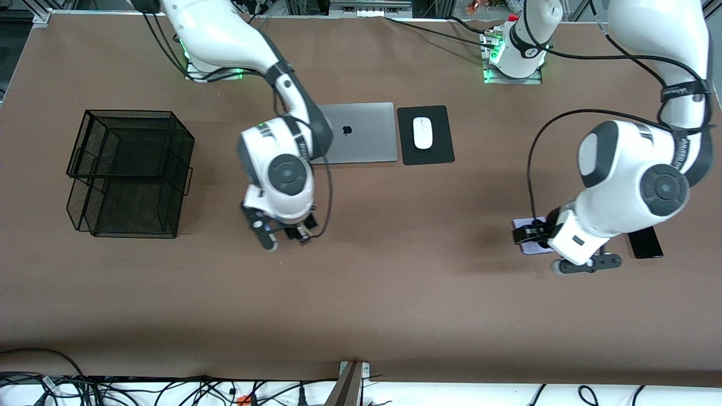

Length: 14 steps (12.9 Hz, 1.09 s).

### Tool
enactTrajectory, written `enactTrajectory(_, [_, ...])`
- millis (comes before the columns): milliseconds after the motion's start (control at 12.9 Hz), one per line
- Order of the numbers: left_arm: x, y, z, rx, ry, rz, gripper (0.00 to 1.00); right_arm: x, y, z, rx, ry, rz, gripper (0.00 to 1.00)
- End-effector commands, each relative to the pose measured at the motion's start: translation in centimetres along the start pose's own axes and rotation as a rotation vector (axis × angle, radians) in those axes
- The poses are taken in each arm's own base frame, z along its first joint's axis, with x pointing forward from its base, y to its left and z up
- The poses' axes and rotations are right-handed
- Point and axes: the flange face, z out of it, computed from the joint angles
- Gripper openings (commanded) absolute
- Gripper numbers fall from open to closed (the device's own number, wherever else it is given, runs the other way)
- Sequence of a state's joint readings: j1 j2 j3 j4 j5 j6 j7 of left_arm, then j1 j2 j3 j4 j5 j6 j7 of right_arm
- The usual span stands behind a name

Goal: Place phones with both arms
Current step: 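Carry the flip phone to the organizer while the left gripper carries the white phone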

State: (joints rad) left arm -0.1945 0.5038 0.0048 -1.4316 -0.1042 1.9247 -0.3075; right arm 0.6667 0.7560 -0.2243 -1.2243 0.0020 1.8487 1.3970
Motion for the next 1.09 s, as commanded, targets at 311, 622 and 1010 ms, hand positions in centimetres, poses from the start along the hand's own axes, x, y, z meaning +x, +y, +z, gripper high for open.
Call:
enactTrajectory(311, [-4.8,21.4,4.9,-0.073,0.079,-0.035,0.21,16.9,8.8,-3.4,-0.037,-0.117,-0.472,0.49])
enactTrajectory(622, [-10.2,30.3,10.5,-0.139,0.148,-0.018,0.20,27.7,17.8,-3.0,-0.053,-0.199,-0.686,0.49])
enactTrajectory(1010, [-15.6,35.6,18.3,-0.116,0.118,0.032,0.20,31.2,31.5,0.1,-0.016,-0.310,-0.802,0.49])
